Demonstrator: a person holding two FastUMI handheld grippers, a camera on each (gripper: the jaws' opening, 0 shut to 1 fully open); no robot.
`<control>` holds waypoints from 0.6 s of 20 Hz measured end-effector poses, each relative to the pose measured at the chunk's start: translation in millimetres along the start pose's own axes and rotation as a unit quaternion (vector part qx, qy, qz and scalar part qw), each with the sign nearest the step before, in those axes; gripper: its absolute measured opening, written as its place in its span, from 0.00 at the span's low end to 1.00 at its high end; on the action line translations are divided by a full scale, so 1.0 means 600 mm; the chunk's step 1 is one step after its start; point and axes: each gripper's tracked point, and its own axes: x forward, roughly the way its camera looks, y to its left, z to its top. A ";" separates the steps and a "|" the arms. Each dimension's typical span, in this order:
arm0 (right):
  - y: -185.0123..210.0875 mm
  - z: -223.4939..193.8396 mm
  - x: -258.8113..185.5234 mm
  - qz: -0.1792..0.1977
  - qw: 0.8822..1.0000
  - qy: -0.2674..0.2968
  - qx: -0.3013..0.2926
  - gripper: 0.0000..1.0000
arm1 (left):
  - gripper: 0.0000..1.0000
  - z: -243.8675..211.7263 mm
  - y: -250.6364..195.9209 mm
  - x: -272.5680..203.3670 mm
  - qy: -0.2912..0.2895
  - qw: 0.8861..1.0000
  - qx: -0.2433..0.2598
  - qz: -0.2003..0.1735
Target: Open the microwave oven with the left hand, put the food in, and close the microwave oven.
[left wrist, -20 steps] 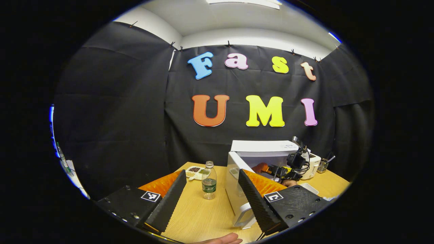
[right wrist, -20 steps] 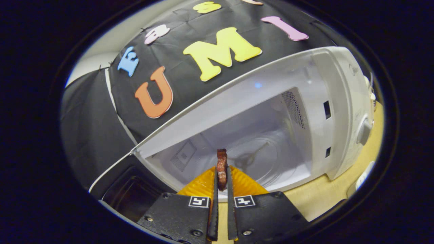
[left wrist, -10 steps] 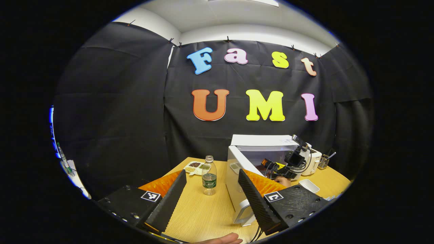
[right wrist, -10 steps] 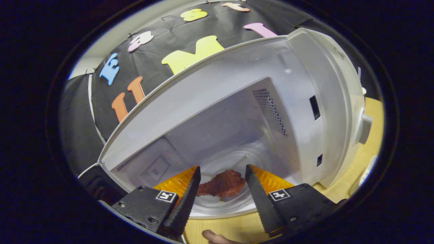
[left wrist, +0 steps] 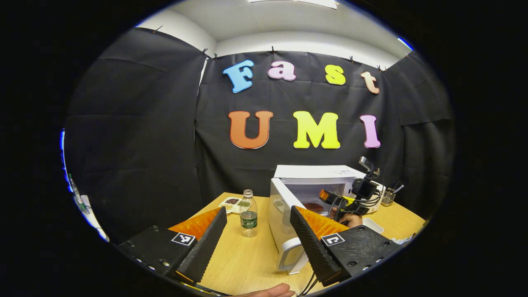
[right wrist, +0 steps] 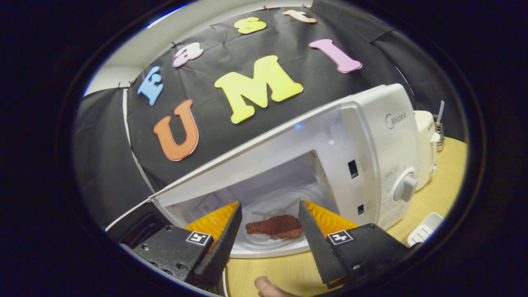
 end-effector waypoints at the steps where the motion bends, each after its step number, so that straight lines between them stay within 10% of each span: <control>1: 0.001 0.004 -0.025 0.008 1.000 0.001 -0.007 0.88 | 0.95 -0.005 0.003 0.002 0.002 1.000 0.001 0.002; 9: -0.064 0.109 -0.237 0.024 0.994 -0.051 -0.092 0.88 | 0.95 -0.077 0.049 0.029 0.032 0.998 -0.020 0.040; 12: -0.077 0.174 -0.329 0.025 0.991 -0.077 -0.107 0.88 | 0.78 -0.100 0.067 0.046 0.030 0.998 -0.010 0.055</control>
